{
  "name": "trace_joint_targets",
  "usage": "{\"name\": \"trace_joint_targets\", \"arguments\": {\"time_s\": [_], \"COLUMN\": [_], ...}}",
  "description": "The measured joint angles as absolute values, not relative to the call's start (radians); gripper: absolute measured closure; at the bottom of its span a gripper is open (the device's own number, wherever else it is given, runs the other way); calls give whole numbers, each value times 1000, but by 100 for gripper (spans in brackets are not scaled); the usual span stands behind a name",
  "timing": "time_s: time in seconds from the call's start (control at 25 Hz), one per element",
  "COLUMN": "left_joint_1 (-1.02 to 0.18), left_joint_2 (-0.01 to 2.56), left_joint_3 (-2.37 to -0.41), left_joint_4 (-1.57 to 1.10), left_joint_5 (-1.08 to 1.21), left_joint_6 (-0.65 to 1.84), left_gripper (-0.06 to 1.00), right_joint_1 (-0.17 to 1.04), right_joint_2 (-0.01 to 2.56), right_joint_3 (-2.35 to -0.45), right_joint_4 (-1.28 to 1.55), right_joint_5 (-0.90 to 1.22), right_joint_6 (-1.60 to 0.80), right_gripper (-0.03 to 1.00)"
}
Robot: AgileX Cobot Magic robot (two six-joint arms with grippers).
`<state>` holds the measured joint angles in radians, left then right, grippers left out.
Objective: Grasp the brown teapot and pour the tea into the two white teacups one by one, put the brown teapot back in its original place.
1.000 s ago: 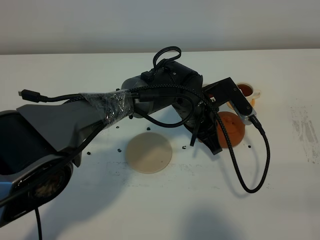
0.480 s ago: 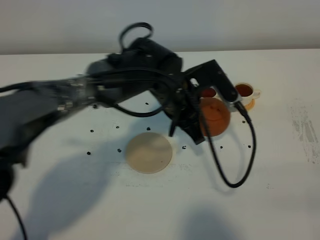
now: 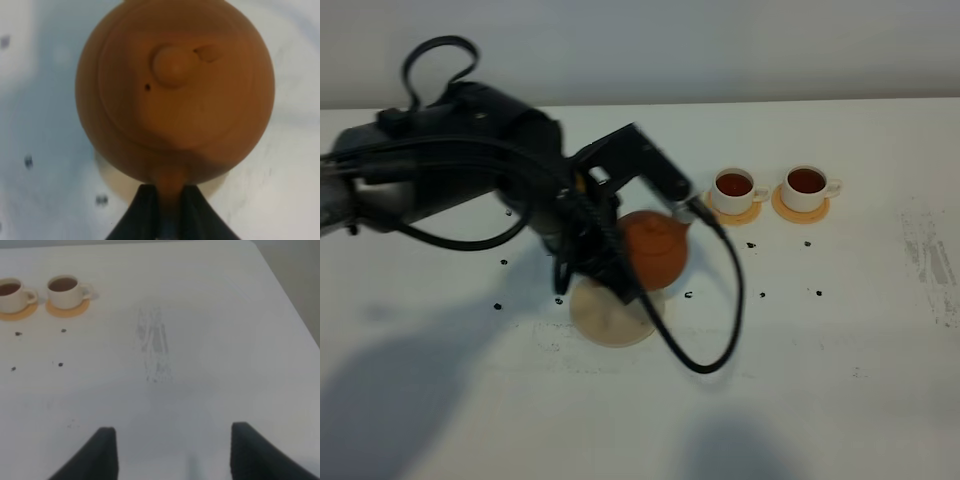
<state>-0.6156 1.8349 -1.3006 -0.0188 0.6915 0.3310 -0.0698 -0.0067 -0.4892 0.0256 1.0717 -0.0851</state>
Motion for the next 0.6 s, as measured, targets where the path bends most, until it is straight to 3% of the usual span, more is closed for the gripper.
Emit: {"name": "trace_joint_targets", "arguments": {"time_s": [0.6], "left_joint_1": [-581], "left_joint_2": [1831], "left_joint_3": [-1185], "left_joint_4": [-56], "left_joint_5": [647], "left_joint_6": [329], "left_gripper": [86], "right_joint_1": [-70], "right_joint_2": [-7], "right_joint_3": [-489], "right_joint_4": [26], "right_joint_5": [1072], "right_joint_6": [-85], "right_gripper": [45]}}
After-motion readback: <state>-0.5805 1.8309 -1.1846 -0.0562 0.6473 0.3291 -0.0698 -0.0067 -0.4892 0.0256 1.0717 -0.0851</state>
